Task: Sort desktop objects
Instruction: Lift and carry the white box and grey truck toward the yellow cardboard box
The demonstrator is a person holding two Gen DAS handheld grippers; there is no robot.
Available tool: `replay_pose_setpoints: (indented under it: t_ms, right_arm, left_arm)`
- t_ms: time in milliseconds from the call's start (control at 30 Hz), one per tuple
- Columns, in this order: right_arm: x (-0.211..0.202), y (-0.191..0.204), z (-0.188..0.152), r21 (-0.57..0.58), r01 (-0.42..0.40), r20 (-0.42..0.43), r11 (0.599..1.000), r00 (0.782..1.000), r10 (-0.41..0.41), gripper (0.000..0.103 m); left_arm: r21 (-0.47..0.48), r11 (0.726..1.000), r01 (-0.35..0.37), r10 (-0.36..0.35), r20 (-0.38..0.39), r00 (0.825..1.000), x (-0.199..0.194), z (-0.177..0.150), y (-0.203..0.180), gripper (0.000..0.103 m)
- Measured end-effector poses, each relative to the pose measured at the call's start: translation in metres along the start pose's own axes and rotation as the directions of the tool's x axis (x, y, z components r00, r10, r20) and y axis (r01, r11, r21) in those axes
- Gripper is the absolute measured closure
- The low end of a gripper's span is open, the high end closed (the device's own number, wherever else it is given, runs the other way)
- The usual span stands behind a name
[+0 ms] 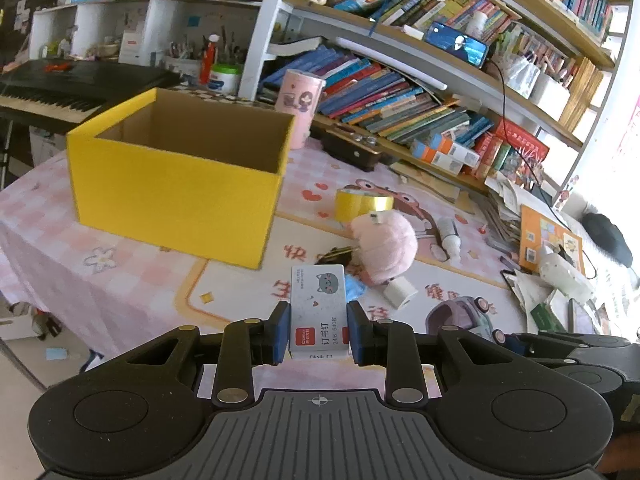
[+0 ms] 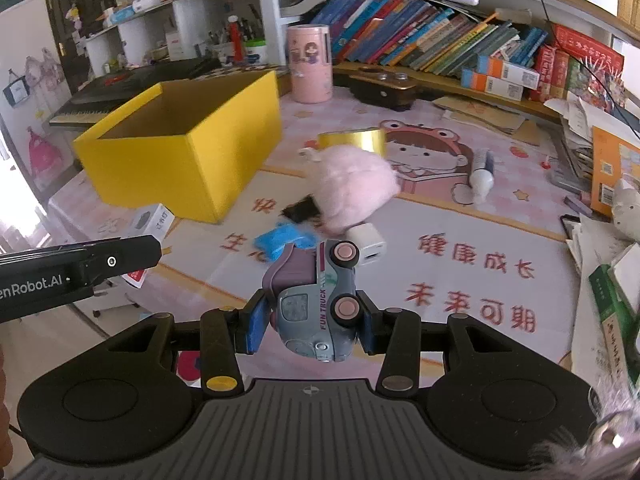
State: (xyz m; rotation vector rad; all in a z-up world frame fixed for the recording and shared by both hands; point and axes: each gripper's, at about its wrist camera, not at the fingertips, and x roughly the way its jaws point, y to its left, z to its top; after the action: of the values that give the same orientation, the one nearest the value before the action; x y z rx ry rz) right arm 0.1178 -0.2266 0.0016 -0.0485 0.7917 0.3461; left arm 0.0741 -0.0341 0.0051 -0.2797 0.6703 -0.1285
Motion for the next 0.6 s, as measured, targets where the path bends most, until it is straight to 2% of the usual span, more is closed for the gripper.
replay_pose_setpoints:
  t_ms: [600]
  right_arm:
    - [-0.015,0.075,-0.026,-0.002,-0.022,-0.009,1.000,1.000,0.022,0.062]
  left_arm:
    - [-0.002,1.000,0.005,-0.005,-0.012,1.000,-0.045,-0.017,0.054,0.075]
